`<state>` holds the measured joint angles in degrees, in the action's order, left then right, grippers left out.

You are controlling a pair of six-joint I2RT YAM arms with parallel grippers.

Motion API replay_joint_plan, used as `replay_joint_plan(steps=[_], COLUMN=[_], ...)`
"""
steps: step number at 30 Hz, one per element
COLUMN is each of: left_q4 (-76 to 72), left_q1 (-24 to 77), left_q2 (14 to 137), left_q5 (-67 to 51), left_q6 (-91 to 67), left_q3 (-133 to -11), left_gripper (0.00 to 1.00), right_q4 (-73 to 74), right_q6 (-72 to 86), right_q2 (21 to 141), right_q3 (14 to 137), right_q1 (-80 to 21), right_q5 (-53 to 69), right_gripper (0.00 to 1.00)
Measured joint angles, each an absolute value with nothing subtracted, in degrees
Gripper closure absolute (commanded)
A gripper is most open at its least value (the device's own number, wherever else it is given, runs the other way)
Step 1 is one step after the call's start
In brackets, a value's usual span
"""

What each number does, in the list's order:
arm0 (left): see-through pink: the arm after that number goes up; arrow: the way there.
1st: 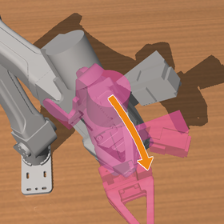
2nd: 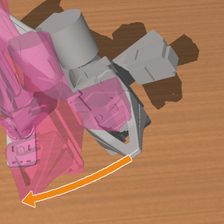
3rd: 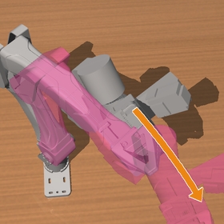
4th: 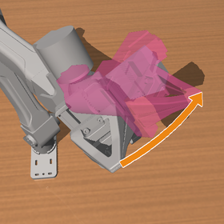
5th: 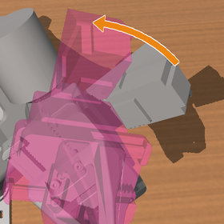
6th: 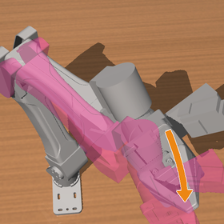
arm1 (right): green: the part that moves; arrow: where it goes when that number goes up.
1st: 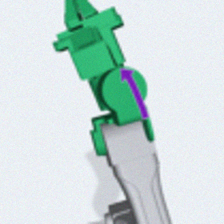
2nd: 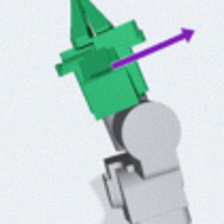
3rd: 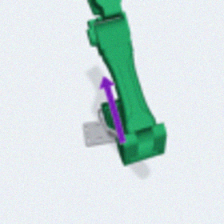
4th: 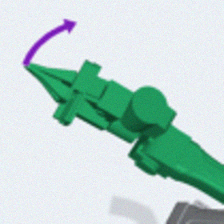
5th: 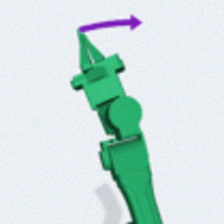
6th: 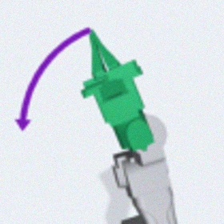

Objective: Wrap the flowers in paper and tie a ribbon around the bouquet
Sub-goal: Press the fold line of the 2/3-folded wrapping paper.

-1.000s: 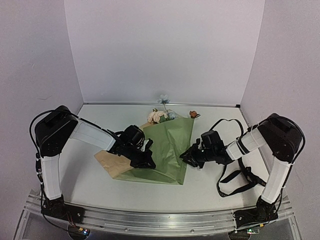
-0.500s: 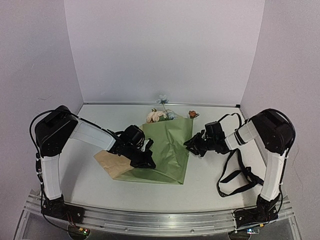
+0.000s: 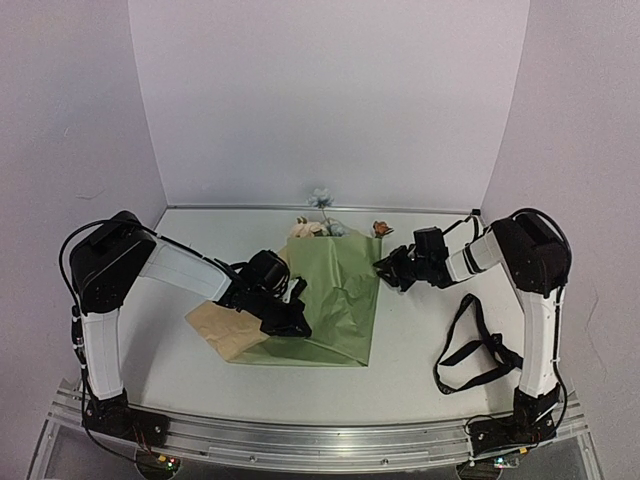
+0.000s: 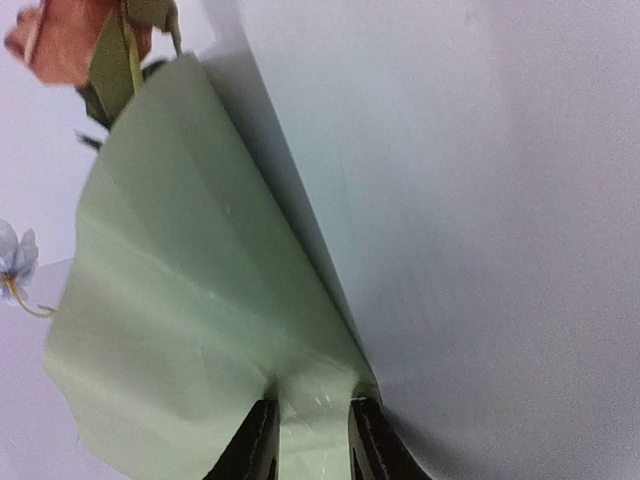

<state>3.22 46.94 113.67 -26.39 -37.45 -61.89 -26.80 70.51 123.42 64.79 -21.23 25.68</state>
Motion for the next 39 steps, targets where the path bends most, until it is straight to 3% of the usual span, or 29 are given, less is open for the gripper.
replay_joint_plan(steps=[12, 21, 28, 39], left_q4=[3.5, 6.7, 11.8, 13.1], left_q1=[46.9, 44.3, 40.1, 38.1], left_q2=[113.7, 111.6, 107.7, 107.1], left_q5=[-26.4, -26.8, -27.0, -28.6], left_q6=[-37.3, -34.0, -29.4, -26.5], left_q3=[-61.9, -60.4, -57.1, -56.4], left_gripper=[1.0, 1.0, 1.0, 1.0], right_q4=[-23.5, -21.6, -22.4, -29.6], right_q6=[73.0, 68.6, 66.0, 69.3], right_q2=[130.1, 117.7, 111.2, 122.7], right_q3=[76.6, 63.9, 62.2, 66.8], right_q1=[-18.5, -19.0, -25.3, -32.4], right_q5=[23.1, 22.9, 25.2, 26.3], right_gripper=[0.74, 0.74, 0.73, 0.73])
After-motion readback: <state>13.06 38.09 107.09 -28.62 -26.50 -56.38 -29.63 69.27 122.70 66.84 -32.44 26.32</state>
